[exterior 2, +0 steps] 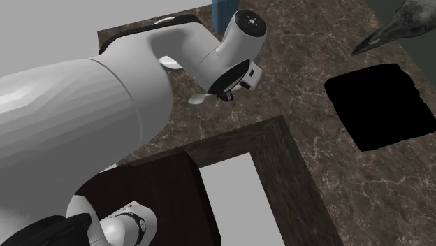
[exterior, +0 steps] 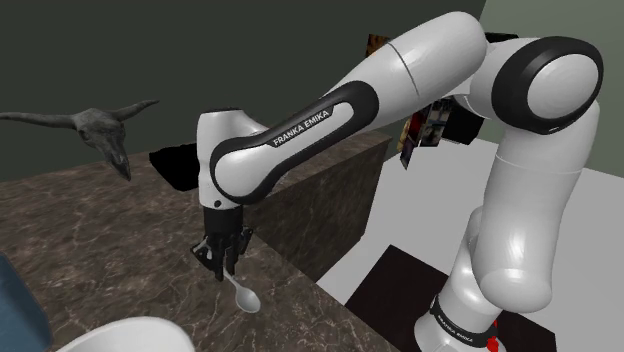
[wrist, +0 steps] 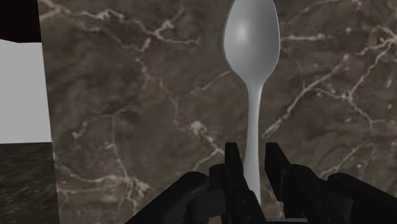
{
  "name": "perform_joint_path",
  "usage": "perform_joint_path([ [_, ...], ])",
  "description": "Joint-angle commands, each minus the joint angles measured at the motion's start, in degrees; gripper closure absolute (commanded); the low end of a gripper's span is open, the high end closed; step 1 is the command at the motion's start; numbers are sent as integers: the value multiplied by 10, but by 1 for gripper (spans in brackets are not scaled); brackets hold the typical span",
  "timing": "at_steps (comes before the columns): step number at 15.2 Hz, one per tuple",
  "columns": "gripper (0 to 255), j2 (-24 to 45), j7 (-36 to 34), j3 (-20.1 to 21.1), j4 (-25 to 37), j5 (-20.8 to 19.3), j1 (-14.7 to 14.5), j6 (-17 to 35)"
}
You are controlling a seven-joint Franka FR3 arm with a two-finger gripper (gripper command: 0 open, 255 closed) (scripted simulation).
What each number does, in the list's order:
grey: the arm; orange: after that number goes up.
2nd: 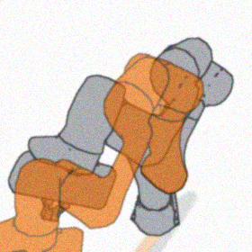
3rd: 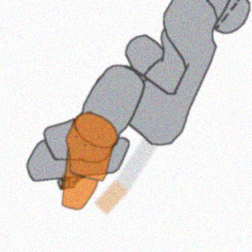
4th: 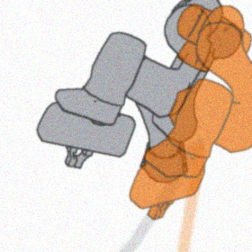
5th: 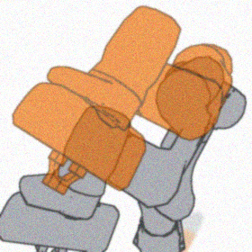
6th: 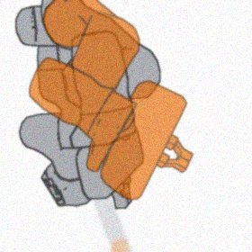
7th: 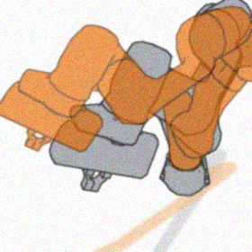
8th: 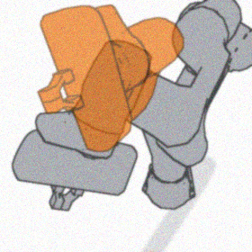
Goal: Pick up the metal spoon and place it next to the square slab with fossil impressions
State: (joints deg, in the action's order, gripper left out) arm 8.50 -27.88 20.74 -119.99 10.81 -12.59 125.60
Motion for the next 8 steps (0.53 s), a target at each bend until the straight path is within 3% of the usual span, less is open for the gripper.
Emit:
perform_joint_path([
  [1,255,-7,-1,0,8,1,1,-15],
  [8,255,-33,-5,0,34,6,4,-66],
])
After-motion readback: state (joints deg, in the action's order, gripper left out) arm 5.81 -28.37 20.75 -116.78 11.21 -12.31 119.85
